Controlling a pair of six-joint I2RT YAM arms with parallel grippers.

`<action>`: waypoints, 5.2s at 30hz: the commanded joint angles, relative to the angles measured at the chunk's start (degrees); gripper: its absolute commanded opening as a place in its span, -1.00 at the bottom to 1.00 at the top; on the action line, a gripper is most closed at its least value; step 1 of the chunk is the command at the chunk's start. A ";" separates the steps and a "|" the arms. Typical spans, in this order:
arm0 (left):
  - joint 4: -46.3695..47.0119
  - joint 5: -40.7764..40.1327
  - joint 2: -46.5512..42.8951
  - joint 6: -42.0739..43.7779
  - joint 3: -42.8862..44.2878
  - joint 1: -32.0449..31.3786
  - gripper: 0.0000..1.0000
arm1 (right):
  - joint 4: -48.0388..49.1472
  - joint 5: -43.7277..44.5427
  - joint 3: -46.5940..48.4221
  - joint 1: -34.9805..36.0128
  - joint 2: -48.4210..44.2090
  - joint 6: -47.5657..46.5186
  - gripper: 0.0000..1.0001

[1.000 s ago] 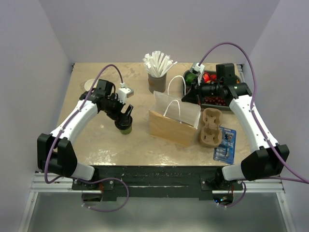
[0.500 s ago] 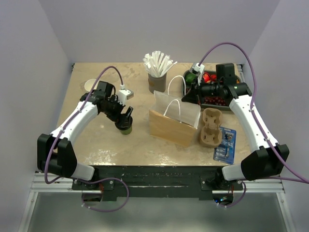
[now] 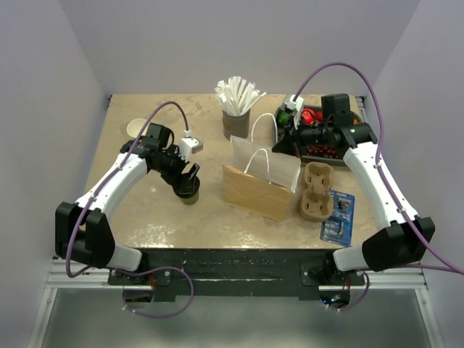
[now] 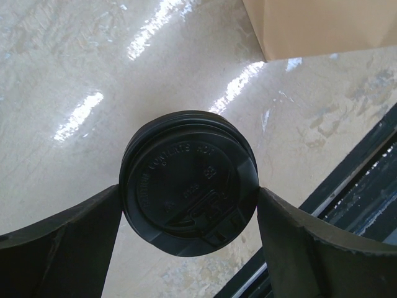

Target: Pack the takeout coffee

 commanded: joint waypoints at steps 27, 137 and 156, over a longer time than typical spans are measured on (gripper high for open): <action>2.03 21.82 -20.56 -1.60 25.56 0.09 -0.02 | 0.08 19.29 -5.58 24.69 -13.72 0.18 -1.00; 3.35 39.07 -1.67 -0.20 25.40 -15.12 -1.00 | 5.27 20.60 -2.85 24.42 -14.86 3.53 -1.00; 8.35 25.37 -4.65 2.53 19.17 -17.84 -1.00 | 5.97 18.41 -3.90 24.51 -14.33 4.76 -1.00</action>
